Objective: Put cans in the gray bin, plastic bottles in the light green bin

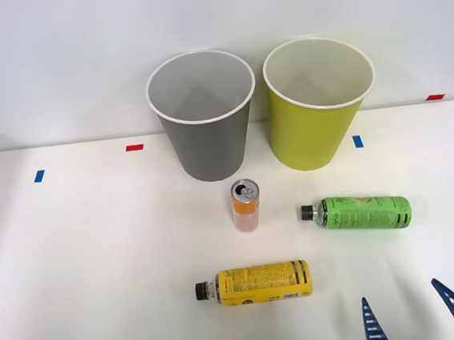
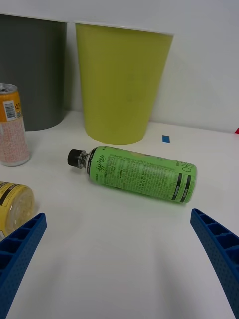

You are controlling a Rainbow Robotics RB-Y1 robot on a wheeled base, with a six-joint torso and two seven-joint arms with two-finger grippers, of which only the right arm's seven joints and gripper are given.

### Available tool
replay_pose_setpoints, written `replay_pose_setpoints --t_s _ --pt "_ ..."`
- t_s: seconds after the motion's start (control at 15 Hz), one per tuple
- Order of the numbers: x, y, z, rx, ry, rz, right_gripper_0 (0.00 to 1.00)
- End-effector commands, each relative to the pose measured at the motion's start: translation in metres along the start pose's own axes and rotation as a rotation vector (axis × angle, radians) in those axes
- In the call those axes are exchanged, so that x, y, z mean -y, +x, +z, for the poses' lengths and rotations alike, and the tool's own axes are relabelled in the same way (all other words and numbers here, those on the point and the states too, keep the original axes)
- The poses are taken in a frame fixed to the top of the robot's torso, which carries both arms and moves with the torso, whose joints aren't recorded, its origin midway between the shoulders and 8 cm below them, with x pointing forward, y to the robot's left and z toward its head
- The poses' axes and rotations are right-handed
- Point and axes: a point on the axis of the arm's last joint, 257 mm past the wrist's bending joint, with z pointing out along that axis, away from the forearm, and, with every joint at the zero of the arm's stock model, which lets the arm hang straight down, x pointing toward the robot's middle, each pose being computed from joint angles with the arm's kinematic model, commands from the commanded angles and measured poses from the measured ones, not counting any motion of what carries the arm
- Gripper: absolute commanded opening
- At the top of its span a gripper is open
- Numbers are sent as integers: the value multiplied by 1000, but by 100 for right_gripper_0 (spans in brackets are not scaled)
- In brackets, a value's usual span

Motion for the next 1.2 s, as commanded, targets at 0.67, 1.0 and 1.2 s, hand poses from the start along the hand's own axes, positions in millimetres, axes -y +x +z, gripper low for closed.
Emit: replay_pose_setpoints --t_s 0.67,1.0,1.2 --pt "10 -39 68 -104 -116 90 100" --pt "34 -56 91 -207 -119 -5 100" --pt "27 -57 72 -434 -146 -73 100"
